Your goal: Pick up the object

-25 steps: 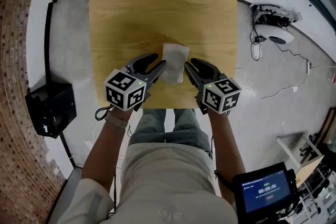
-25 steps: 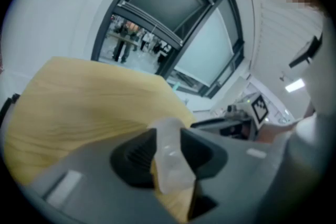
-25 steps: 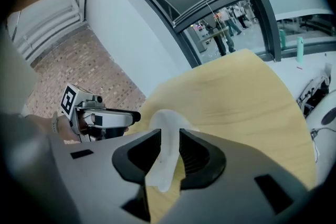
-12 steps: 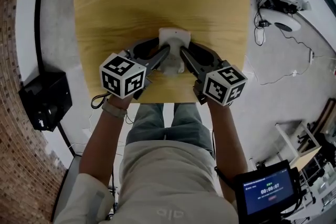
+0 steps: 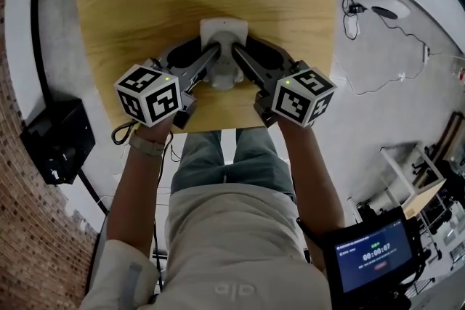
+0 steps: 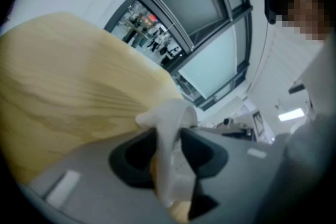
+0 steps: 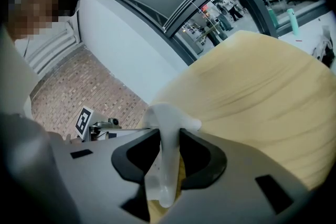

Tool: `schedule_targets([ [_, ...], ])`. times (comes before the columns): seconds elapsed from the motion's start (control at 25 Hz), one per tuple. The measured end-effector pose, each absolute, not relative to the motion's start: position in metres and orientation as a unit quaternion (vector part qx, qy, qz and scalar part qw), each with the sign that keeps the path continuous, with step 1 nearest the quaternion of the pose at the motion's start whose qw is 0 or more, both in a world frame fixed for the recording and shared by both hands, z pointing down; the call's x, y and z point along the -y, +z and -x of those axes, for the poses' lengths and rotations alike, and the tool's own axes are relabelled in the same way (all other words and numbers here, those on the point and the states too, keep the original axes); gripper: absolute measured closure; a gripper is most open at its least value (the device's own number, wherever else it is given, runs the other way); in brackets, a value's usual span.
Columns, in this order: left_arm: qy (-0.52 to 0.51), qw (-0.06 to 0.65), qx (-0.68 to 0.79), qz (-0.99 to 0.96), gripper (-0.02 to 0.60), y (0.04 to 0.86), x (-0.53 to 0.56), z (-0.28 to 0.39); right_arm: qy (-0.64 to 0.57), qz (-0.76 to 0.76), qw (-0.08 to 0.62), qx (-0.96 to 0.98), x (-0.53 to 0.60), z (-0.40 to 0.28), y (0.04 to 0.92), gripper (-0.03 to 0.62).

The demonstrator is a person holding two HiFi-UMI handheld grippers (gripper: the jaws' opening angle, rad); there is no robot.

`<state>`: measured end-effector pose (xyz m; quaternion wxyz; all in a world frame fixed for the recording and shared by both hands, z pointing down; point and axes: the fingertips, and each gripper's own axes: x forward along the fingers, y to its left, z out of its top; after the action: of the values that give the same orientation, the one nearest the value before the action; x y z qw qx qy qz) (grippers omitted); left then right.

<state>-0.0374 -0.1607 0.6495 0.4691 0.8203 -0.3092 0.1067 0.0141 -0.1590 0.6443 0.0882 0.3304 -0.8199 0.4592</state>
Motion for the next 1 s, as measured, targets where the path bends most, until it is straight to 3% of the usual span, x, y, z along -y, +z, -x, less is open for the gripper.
schedule_targets([
  [1.0, 0.093, 0.448, 0.313, -0.832, 0.448, 0.630, 0.161, 0.029, 0.431, -0.328, 0.083, 0.836, 0.161, -0.021, 0.624, 0.496],
])
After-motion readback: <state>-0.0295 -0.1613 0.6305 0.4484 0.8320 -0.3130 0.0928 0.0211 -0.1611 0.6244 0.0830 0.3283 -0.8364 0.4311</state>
